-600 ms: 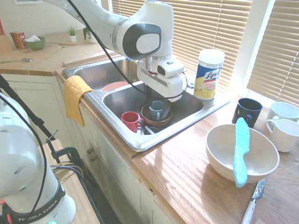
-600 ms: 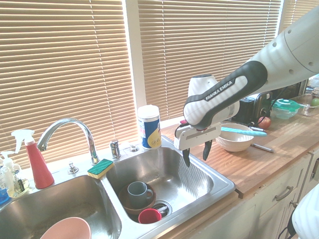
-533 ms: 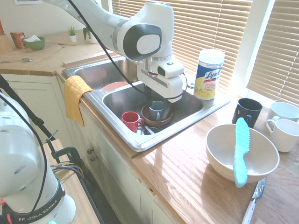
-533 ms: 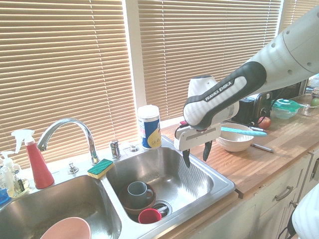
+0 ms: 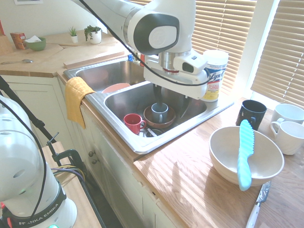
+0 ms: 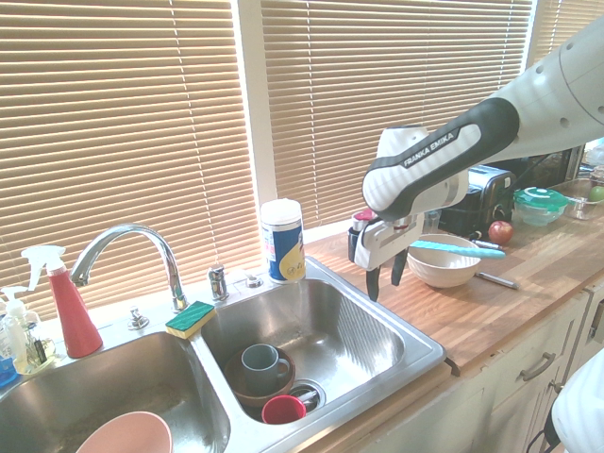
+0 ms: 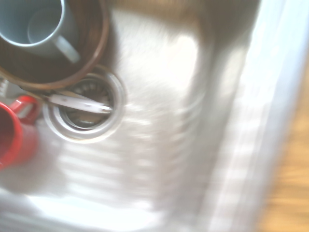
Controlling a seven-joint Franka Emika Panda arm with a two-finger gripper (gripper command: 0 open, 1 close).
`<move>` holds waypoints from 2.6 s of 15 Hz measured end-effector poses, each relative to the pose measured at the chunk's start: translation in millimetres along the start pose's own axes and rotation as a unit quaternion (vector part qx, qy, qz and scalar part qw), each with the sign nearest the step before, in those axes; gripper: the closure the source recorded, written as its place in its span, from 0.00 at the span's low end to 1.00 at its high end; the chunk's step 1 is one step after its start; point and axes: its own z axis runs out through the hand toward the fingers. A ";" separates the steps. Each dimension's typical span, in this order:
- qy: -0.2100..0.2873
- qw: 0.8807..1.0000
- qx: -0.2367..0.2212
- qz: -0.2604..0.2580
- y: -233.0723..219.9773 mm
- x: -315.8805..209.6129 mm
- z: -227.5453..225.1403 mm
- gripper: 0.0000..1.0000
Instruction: Put the knife into the sink
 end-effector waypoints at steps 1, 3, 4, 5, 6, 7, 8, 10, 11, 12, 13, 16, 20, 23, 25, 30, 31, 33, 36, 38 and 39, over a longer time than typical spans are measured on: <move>0.006 1.000 0.005 -0.015 18.8 9.9 -13.1 0.00; 0.009 0.999 0.019 -0.030 57.2 29.1 -34.9 0.00; 0.010 0.999 0.026 -0.034 75.8 38.8 -46.4 0.00; 0.015 0.999 0.027 -0.034 96.0 49.0 -56.1 0.00; 0.021 0.999 0.022 -0.034 115.1 59.3 -63.0 0.00; 0.022 0.999 0.015 -0.032 131.3 69.6 -65.5 0.00; 0.020 0.999 0.009 -0.027 145.9 80.1 -64.7 0.00; 0.013 1.000 -0.005 -0.014 170.6 99.6 -55.6 0.00; 0.008 1.000 -0.012 -0.008 180.1 107.1 -47.3 0.00; 0.005 1.000 -0.018 -0.003 186.7 112.7 -37.7 0.00; 0.002 1.000 -0.024 -0.001 191.1 116.4 -28.0 0.00; -0.011 0.999 -0.031 0.009 201.7 121.6 -2.8 0.00; -0.011 0.999 -0.028 0.022 203.5 128.6 20.8 1.00; -0.008 0.999 -0.027 0.023 200.3 129.8 25.1 1.00; -0.008 0.999 -0.027 0.021 195.9 129.8 26.0 1.00; -0.010 0.999 -0.028 0.016 191.4 128.2 29.4 1.00; -0.009 0.999 -0.028 0.016 191.4 128.3 29.0 1.00; -0.006 0.999 -0.029 0.016 191.4 128.4 27.0 1.00; -0.003 0.999 -0.031 0.013 192.5 126.9 22.3 1.00; -0.003 0.999 -0.031 0.013 192.8 126.1 21.9 1.00; -0.003 0.999 -0.031 0.013 192.8 126.2 21.8 1.00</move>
